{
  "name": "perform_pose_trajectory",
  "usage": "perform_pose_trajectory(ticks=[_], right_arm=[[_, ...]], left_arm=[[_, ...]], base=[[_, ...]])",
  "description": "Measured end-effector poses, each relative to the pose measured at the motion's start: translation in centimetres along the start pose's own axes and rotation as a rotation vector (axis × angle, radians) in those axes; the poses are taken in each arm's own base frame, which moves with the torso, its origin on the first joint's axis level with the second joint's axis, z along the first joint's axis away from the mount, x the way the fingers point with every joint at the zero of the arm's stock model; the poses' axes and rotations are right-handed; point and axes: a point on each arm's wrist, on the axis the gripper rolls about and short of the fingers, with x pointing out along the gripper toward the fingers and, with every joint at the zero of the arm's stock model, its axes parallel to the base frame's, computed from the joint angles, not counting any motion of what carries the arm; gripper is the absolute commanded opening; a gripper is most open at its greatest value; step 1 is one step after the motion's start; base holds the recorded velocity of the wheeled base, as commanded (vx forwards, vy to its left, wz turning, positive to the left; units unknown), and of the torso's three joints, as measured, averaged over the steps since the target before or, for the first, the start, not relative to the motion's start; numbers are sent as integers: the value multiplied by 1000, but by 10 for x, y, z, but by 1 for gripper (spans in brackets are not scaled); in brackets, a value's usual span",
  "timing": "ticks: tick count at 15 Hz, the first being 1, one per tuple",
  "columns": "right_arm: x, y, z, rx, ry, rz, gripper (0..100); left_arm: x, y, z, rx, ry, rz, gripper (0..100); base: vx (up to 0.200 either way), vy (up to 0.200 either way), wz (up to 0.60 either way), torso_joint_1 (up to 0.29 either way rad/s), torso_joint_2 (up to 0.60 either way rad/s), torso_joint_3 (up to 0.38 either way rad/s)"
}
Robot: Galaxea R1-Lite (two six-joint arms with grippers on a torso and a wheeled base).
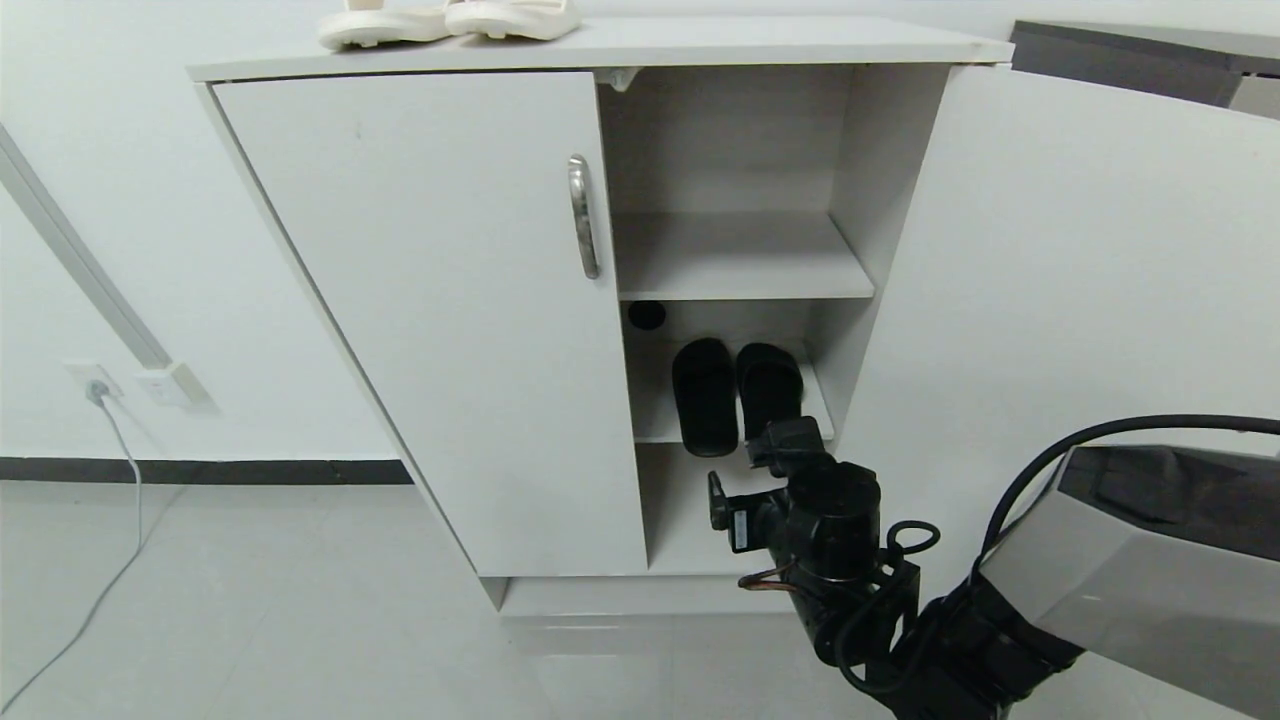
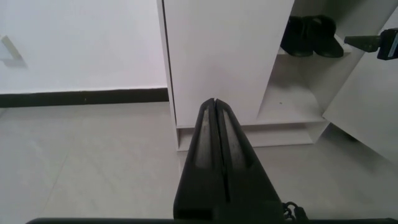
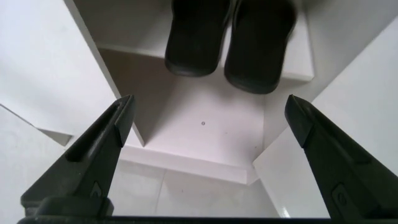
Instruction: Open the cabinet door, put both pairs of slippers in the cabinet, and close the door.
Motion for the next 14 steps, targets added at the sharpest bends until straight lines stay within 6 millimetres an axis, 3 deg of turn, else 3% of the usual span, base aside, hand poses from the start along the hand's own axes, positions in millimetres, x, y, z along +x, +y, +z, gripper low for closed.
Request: perform_pose_trajectory(ticks=[5, 14], right_arm=[[0, 0, -1, -1, 2, -1, 100], [1, 1, -4, -13, 9, -3, 100]], left_arm=[[0, 0, 0, -1, -1, 3, 0], [0, 0, 0, -2, -1, 3, 0]], base=[[0, 0, 0, 2, 2, 137], [0, 0, 0, 0, 0, 0]])
